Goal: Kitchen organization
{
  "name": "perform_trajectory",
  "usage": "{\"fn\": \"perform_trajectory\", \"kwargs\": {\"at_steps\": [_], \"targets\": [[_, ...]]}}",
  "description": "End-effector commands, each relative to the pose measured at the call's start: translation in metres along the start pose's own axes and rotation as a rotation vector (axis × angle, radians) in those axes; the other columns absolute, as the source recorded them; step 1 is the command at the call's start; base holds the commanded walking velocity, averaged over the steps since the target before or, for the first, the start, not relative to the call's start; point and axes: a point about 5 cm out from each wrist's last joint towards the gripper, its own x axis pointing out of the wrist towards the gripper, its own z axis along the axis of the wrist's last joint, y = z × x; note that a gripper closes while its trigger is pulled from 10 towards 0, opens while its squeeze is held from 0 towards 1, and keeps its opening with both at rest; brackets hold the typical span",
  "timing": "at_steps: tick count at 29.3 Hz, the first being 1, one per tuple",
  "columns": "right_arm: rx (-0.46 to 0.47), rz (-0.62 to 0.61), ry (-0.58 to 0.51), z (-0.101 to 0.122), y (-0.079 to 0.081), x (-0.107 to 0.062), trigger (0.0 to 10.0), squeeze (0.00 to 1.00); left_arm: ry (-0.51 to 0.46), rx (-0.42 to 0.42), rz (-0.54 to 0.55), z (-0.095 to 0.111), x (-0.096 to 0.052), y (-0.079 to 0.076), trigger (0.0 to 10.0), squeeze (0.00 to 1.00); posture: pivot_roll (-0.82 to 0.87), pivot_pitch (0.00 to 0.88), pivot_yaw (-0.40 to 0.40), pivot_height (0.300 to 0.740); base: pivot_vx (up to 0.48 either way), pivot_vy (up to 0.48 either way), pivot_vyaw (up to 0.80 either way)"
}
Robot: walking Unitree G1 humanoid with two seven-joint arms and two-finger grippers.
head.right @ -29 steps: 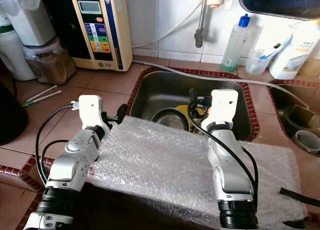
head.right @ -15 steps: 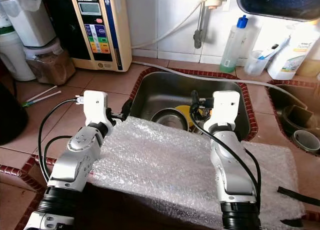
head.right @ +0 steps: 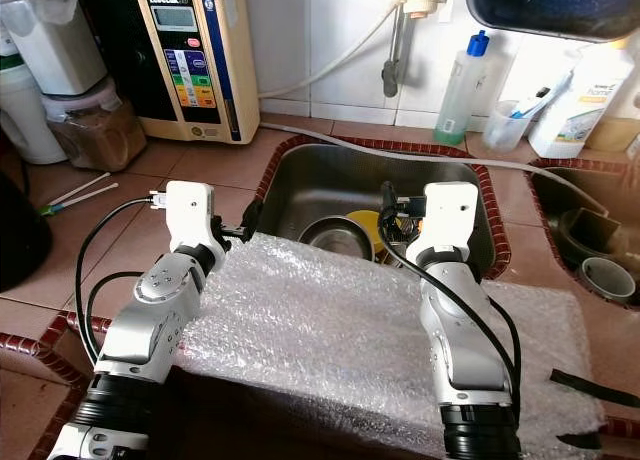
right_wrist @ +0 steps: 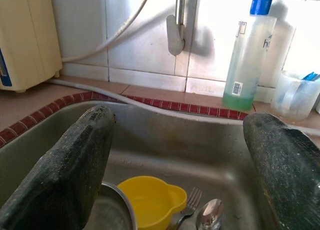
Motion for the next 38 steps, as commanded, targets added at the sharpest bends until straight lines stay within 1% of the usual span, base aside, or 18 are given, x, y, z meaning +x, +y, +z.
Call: {"fn": "perform_trajectory", "kwargs": {"at_steps": [1,8,38], "targets": [[-0.002,0.002,-0.015,0.0047,-0.0006,-0.0017,10.0,0.0,0.0,-0.004,0.006,0.0005,-0.0007,0.0018,10.0,0.0,-0.03,0.0,0.047,0.74,0.0,0.0,0.0],[0.0,0.001,-0.011,0.0039,-0.0004,-0.0011,10.0,0.0,0.0,-0.007,-0.017,0.0012,-0.0003,-0.0022,10.0,0.0,-0.02,0.0,0.048,0.74,0.0,0.0,0.0],[0.006,-0.005,-0.005,0.0021,-0.0017,0.0019,10.0,0.0,0.008,-0.009,-0.015,0.0018,0.0026,-0.001,10.0,0.0,-0.02,0.0,0.049,0.74,-0.3,0.0,0.0]]}}
